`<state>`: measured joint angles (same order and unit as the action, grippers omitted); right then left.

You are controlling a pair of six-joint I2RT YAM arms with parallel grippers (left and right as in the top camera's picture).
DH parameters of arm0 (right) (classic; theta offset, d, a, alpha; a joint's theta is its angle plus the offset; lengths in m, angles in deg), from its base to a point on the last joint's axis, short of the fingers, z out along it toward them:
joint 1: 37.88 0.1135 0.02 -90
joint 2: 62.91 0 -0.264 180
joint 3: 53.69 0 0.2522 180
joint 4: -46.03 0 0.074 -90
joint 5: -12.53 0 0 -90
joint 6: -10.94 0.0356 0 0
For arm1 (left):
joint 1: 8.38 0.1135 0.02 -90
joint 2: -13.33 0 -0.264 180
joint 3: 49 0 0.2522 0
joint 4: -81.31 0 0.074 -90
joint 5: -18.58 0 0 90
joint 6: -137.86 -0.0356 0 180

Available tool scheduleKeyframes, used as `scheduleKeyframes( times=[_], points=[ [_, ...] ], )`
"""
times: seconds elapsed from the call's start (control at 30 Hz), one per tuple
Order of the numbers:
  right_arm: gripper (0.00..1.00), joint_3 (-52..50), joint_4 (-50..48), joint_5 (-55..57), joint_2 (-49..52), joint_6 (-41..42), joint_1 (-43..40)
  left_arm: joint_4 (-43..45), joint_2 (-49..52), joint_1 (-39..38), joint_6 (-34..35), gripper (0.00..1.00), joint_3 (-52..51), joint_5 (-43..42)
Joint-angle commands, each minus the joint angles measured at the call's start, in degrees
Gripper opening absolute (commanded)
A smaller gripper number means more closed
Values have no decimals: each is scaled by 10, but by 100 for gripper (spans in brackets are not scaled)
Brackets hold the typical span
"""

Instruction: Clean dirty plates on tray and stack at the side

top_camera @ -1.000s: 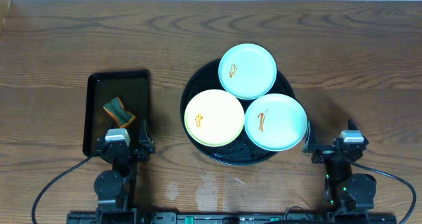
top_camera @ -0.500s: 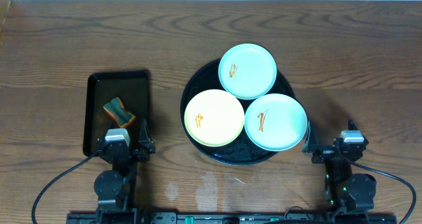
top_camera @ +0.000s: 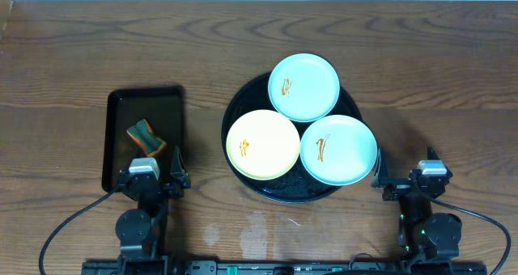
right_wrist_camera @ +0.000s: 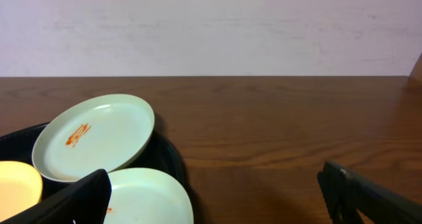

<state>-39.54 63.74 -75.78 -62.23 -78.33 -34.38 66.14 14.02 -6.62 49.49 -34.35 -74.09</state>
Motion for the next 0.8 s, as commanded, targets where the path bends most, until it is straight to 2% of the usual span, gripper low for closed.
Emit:
scheduleKeyframes(
  times=[0.0,0.23,0.33,0.57,0.77],
  points=[
    [99,-1,2,-3,0,-6,-3,-25,-3,-2,-1,84,-7,3],
    [99,-1,2,-3,0,-6,-3,-20,-3,-2,2,84,-6,1],
    [99,-1,2,-2,0,-6,-3,-19,-3,-2,37,84,-6,-37],
    [99,-1,2,-2,0,-6,-3,46,-3,-2,44,84,-6,-89],
    [99,-1,2,-2,0,-6,-3,135,-3,-2,44,84,-6,-89]
  ],
)
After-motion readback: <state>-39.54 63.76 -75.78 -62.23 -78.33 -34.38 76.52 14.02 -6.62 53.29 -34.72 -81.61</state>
